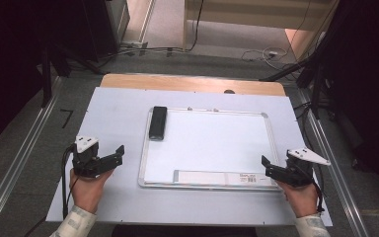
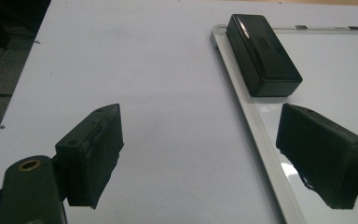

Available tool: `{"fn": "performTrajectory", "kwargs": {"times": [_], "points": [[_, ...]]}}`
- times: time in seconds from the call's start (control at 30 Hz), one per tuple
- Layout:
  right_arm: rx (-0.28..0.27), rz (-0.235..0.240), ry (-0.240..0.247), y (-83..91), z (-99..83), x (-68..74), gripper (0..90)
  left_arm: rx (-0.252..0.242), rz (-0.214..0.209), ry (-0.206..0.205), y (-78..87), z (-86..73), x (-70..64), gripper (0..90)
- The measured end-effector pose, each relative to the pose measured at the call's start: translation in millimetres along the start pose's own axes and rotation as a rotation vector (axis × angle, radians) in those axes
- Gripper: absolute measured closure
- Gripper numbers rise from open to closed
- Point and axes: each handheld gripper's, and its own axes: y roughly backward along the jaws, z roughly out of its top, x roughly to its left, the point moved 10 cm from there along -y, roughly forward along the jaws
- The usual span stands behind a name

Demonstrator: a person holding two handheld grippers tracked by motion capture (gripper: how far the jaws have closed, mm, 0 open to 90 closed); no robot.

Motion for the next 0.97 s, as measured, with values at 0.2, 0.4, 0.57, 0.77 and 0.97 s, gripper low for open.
{"fn": "performTrajectory", "kwargs": {"times": [0.2, 0.4, 0.57, 0.77, 0.97], "points": [[-0.002, -0.008, -0.004, 1.6, -0.3, -3.5, 6.6, 0.005, 0.019, 0.015, 6.2, -6.6, 13.6, 15.2], [-0.004, -0.019, -0.014, 3.5, -1.6, -10.5, 6.6, 0.008, 0.042, 0.03, 9.9, -12.2, 27.5, 15.2], [-0.004, -0.03, -0.027, 5.6, -3.1, -17.2, 6.6, 0.007, 0.06, 0.032, 12.3, -14.8, 37.4, 15.2], [-0.004, -0.056, -0.028, 8.2, -5.7, -25.4, 6.6, 0.01, 0.083, 0.054, 11.5, -18.4, 53.9, 15.2], [-0.009, -0.06, -0.037, 9.6, -6.0, -29.0, 6.6, 0.009, 0.073, 0.059, 8.8, -19.7, 52.3, 15.2]]}}
